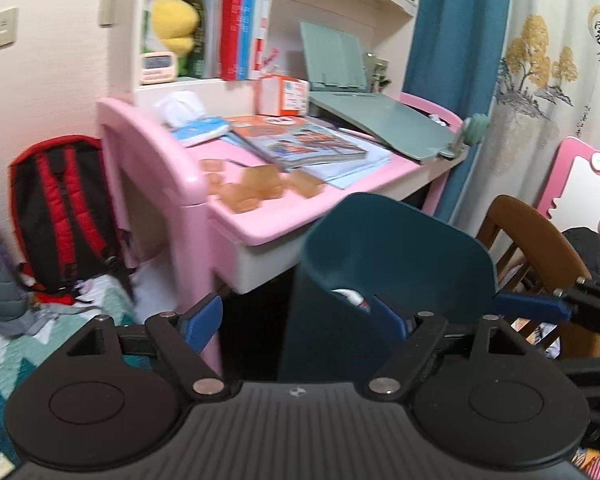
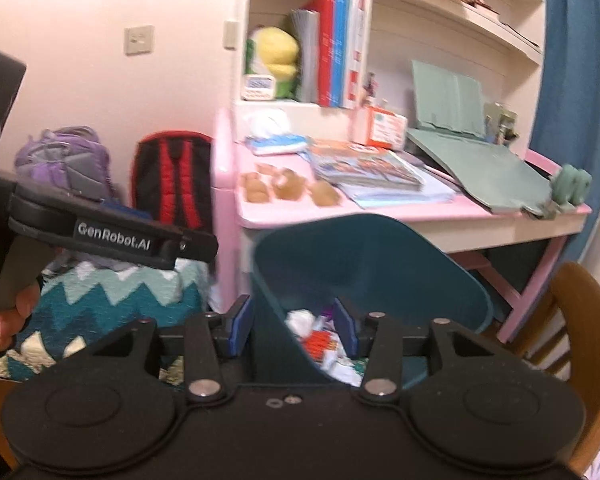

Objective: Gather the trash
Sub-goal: 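Move both tools down toward the trash on the floor by the bed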

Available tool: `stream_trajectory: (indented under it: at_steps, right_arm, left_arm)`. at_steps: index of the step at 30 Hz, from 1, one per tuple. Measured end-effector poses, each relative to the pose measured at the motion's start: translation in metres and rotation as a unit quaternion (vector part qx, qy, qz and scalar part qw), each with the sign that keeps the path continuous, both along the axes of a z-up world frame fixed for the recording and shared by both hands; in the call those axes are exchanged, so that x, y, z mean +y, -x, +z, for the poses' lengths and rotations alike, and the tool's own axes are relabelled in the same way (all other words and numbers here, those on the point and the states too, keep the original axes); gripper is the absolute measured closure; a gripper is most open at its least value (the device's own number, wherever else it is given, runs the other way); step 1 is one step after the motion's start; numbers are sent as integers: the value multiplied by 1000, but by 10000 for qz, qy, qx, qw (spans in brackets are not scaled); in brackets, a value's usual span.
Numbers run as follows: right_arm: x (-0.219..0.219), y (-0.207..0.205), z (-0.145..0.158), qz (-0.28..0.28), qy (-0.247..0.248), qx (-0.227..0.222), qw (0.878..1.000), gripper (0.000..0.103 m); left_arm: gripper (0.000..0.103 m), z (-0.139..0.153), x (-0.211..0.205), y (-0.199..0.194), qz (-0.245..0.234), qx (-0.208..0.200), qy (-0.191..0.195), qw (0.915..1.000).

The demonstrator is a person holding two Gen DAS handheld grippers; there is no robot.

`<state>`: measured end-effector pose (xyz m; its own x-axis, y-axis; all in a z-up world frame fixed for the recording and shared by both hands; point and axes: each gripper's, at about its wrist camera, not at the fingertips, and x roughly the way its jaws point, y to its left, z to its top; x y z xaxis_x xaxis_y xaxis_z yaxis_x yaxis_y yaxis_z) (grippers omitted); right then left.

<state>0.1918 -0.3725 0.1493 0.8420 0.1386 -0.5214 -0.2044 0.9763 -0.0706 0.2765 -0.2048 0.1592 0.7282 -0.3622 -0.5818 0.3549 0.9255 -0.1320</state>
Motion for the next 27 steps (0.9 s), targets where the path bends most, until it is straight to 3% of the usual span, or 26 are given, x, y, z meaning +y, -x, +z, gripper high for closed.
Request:
stream_trajectory:
  at_steps: [5, 9, 16, 21, 27]
  right_arm:
    - [36, 9, 7, 418, -44, -68, 9991, 56]
    - [72, 10, 4, 787, -110, -49, 9968, 56]
    - [139, 1, -14, 1411, -395, 236, 9889, 55]
    - [189, -4, -35, 1792, -412, 434, 9820, 54]
    - [249, -12, -79, 2338, -458, 860, 9674, 54]
  left_arm:
    - [16, -3, 47, 26, 240, -64, -118, 9996]
    - [5, -8, 86, 44, 483, -25, -152, 9987]
    - [4, -22, 156, 68, 1110, 16, -191, 9936]
    - [2, -45, 218, 82, 1650, 72, -85, 9862]
    - [2, -94, 291, 92, 2178, 471, -85, 9748]
